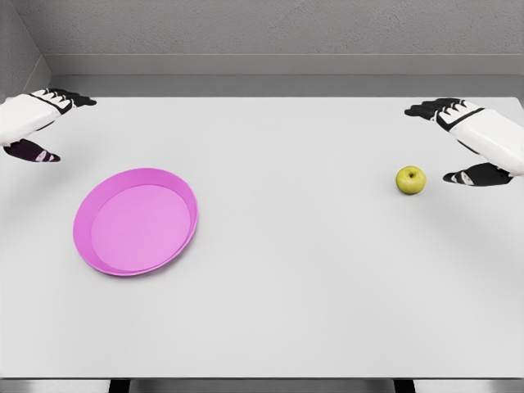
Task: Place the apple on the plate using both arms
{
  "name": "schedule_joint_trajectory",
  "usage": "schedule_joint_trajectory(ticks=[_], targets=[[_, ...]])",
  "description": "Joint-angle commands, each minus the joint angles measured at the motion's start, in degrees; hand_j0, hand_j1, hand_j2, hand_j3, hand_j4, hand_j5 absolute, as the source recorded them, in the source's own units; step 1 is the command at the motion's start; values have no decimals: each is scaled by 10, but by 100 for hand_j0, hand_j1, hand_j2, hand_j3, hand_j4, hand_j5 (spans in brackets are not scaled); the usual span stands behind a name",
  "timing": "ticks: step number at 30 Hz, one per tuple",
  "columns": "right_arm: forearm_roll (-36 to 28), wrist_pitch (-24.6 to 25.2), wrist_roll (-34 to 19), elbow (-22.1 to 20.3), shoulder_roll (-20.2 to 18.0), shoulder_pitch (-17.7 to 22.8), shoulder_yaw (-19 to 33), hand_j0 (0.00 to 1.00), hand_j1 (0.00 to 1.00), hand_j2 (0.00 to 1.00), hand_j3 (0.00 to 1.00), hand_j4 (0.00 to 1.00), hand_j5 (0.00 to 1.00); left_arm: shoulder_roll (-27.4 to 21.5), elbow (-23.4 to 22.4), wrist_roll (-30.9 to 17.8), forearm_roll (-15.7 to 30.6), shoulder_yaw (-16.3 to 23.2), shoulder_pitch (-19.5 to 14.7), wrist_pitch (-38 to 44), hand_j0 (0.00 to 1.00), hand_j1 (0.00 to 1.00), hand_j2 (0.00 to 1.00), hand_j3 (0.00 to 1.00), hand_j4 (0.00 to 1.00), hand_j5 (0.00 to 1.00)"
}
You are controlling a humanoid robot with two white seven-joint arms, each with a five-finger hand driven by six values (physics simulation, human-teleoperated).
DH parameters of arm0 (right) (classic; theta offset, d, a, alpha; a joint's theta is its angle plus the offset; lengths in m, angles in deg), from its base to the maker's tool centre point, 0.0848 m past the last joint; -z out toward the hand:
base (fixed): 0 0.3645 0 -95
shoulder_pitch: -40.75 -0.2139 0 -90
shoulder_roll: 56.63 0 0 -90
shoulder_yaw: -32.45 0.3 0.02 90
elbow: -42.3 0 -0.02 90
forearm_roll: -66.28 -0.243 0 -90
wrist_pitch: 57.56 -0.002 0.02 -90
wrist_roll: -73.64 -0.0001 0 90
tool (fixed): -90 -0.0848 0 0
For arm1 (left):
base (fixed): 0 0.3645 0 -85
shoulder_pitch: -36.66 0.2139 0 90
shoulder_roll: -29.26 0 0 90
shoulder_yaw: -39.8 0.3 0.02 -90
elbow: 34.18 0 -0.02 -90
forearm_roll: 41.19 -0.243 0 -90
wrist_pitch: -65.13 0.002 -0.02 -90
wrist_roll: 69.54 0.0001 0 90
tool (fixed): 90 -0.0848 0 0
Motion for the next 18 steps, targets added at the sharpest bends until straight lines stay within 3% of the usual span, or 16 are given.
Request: schedule_joint_trajectory(ticks=[1,5,9,10,13,18], targets=[[-1,0,-1,0,1,0,0,100,100,100,100,100,100,0,2,-9,4,0,0,0,100,100,100,100,100,100],[-6,6,0,1,12,0,-10,100,100,100,100,100,100,0,2,-16,4,0,0,0,100,100,100,100,100,100],[-6,79,0,16,17,-4,-47,100,100,100,100,100,100,0,7,-16,4,0,0,0,100,100,100,100,100,100],[-6,91,-2,17,25,-20,-67,100,100,100,100,100,100,0,7,-16,3,0,0,0,100,100,100,100,100,100],[-5,162,-86,17,44,-81,-119,100,100,100,100,100,100,1,7,-16,3,0,0,0,100,100,100,100,100,100],[-5,208,-199,31,76,-137,-142,100,100,100,100,100,100,0,7,-16,3,3,0,0,100,100,100,100,100,100]])
